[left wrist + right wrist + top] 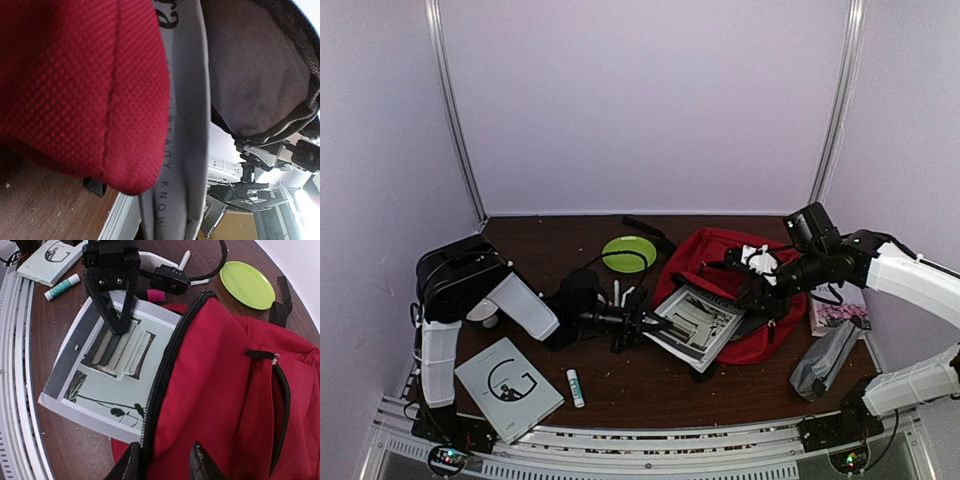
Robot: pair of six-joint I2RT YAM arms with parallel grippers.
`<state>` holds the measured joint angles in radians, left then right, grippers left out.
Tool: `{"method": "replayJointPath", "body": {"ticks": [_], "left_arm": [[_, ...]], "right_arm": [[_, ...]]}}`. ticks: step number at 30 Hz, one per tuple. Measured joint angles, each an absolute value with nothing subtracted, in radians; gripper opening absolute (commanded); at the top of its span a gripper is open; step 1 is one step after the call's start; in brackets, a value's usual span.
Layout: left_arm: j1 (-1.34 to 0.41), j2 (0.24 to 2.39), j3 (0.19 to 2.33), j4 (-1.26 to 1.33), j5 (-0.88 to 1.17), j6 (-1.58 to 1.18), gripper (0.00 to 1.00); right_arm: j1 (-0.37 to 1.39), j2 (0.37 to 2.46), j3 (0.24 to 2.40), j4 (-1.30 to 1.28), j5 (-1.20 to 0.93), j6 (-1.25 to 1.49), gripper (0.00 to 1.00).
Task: Pack the student bag
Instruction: Place the book in the largest pocket of the bag.
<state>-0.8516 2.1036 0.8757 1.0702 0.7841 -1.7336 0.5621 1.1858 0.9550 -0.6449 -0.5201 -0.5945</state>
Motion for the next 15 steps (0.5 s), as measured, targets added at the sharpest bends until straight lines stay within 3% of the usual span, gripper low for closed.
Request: {"method": "replayJointPath", "body": {"ticks": [11, 15], "left_arm": [[-0.858, 2.104, 0.875, 1.045, 0.752, -1.721, 0.07], [-0.86, 2.104, 0.869, 1.045, 0.74, -1.718, 0.08]], "right_arm": [[0.703, 1.508, 1.064, -0.56, -0.317, -0.439, 0.45], [0.719, 1.551, 1.123, -0.542, -0.204, -0.382, 0.44]]}}
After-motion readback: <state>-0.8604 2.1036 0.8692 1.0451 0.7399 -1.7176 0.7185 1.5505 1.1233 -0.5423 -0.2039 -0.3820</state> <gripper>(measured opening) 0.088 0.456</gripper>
